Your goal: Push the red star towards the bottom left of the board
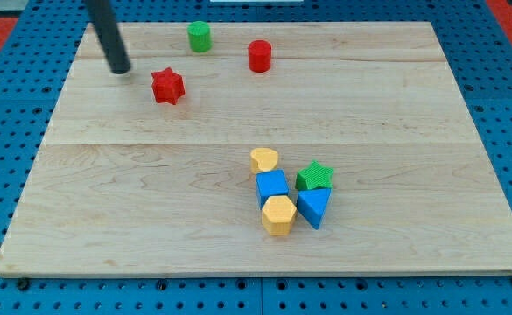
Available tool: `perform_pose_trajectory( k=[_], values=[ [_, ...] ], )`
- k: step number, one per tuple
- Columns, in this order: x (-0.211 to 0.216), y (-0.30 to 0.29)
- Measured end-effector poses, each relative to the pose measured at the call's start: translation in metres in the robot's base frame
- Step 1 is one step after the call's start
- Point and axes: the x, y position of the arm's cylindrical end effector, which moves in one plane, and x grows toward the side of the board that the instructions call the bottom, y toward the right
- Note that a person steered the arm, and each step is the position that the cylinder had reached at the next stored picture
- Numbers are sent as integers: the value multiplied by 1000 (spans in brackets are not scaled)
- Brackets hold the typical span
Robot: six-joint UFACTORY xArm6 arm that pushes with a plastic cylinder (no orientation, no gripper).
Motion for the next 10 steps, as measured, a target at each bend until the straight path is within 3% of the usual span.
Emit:
perform_pose_trajectory(
  k=[1, 2, 3, 4, 5, 6, 8, 9, 10],
  values=[
    [32, 42],
    [84, 38],
    [84, 37],
    [34, 48],
    [25, 82],
    [58, 92],
    [156, 45],
    [161, 45],
    [111, 45]
  ],
)
